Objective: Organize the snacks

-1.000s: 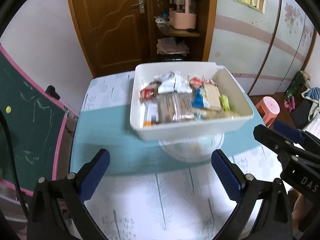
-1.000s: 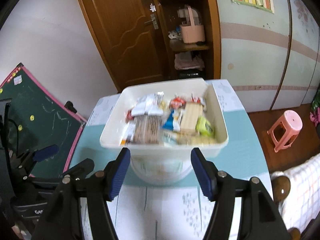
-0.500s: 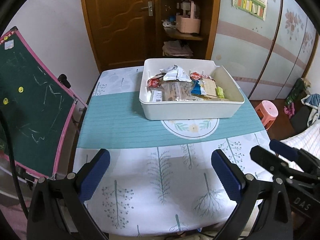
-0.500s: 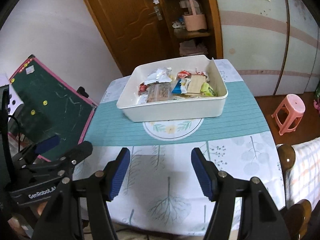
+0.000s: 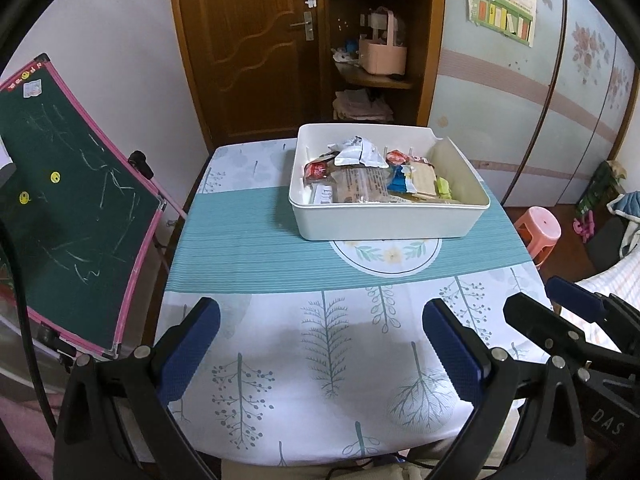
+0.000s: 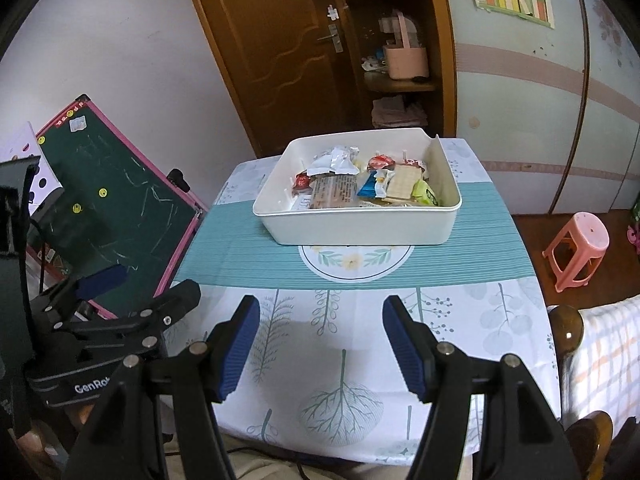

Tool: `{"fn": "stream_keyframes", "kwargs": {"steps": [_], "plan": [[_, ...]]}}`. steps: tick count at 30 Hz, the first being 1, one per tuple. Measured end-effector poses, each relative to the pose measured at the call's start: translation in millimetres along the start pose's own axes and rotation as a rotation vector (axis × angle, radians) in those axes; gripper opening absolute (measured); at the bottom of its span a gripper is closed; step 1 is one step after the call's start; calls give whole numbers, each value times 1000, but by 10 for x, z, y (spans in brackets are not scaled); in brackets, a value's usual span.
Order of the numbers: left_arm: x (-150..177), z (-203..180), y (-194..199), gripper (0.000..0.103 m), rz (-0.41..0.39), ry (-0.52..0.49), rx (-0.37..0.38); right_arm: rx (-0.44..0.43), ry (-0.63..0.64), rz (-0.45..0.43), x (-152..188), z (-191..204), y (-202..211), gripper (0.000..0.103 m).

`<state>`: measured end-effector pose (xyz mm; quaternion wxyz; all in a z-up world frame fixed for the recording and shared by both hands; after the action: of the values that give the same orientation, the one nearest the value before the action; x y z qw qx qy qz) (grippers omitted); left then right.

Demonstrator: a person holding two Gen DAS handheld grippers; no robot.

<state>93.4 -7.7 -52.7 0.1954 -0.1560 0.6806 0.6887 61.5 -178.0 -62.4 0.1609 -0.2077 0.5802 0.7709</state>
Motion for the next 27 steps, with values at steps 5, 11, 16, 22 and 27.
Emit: {"fn": "stream_keyframes", "kwargs": {"steps": [5,11,16,22,27], "plan": [[14,10,31,101,-10,6,-7,-3,0,-4,-4,-9,16,65],[17,21,31,101,-11,5,-4,0,0,-5,-4,-6,12,65],[20,29,32,101,-9,4,-3,0,0,-4,-2,-5,9,65],[18,29,34,101,-11,4,-7,-2,0,-4,-3,-2,10,65],[17,33,31,101,-10,5,-5,-1,0,-4,-2,3,9,65]]}}
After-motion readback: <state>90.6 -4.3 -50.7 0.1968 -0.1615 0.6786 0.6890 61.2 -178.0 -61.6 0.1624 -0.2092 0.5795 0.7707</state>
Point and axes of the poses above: each gripper's, at about its wrist camera, not at the fingertips, and y roughly against the way its jaws point, z to its left, x to its underside, the point moved 7 cm from there along -y, roughly the way its jaws point, and after that the axes turned 11 degrees about z, right-handed, at the moved point
